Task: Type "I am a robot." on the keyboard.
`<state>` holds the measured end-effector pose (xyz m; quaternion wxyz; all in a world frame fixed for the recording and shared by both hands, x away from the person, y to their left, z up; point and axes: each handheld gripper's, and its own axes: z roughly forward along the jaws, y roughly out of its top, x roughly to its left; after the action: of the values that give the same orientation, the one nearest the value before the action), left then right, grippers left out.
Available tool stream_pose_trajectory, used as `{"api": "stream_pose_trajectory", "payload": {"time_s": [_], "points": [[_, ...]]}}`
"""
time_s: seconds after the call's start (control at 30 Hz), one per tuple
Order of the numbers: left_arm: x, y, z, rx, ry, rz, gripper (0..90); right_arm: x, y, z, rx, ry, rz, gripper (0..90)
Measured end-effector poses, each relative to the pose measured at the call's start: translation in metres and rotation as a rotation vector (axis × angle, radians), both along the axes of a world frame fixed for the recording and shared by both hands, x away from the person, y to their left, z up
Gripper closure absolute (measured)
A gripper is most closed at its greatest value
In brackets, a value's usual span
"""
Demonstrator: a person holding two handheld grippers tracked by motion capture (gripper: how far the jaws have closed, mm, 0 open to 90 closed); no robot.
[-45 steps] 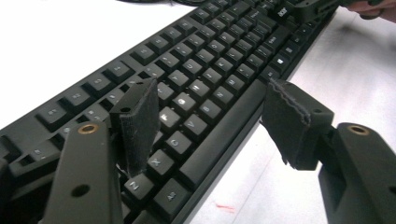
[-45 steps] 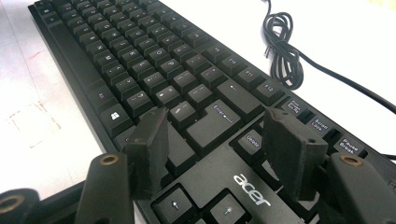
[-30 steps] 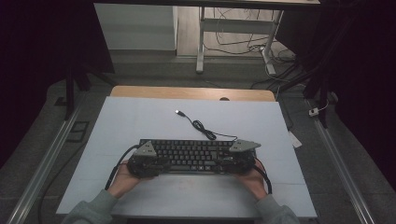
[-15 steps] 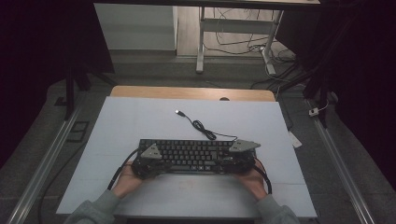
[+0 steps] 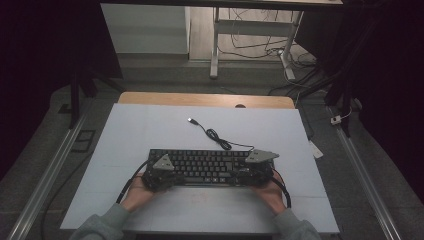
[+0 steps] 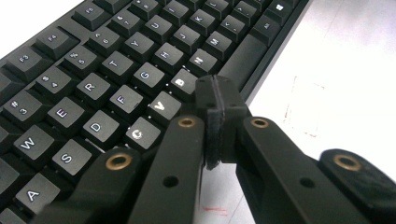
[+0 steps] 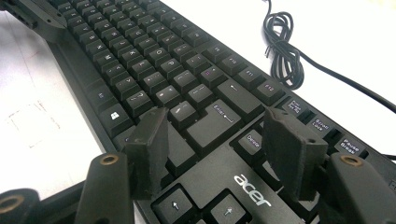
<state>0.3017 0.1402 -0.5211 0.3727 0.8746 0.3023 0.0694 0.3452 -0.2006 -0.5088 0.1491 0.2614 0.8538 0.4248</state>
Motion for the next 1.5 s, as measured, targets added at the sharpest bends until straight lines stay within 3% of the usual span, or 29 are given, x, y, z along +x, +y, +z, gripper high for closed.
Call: {"api": "stream_pose_trajectory", "payload": {"time_s": [0.4,0.6,0.93,1.07,1.17,1.5], "points": [[0.001,-0.002,-0.005,0.013,-0.004,0.008,88.5,0.000,0.000,0.000,0.001,0.000,0.000,41.4],[0.000,-0.001,-0.003,-0.001,-0.008,0.014,88.5,0.000,0.000,0.000,0.001,0.000,-0.001,41.4],[-0.002,0.021,0.015,-0.122,-0.043,0.074,87.8,0.000,0.000,0.000,0.008,0.001,0.003,41.4],[0.000,0.033,0.018,-0.168,-0.044,0.126,75.5,0.000,-0.001,0.001,0.012,0.000,0.002,41.3],[0.002,0.039,0.019,-0.178,-0.051,0.172,63.7,-0.002,-0.002,0.001,0.010,-0.003,-0.001,41.0],[0.009,0.045,0.022,-0.170,-0.049,0.229,41.2,-0.006,-0.011,0.004,0.032,-0.006,-0.019,41.0]]}}
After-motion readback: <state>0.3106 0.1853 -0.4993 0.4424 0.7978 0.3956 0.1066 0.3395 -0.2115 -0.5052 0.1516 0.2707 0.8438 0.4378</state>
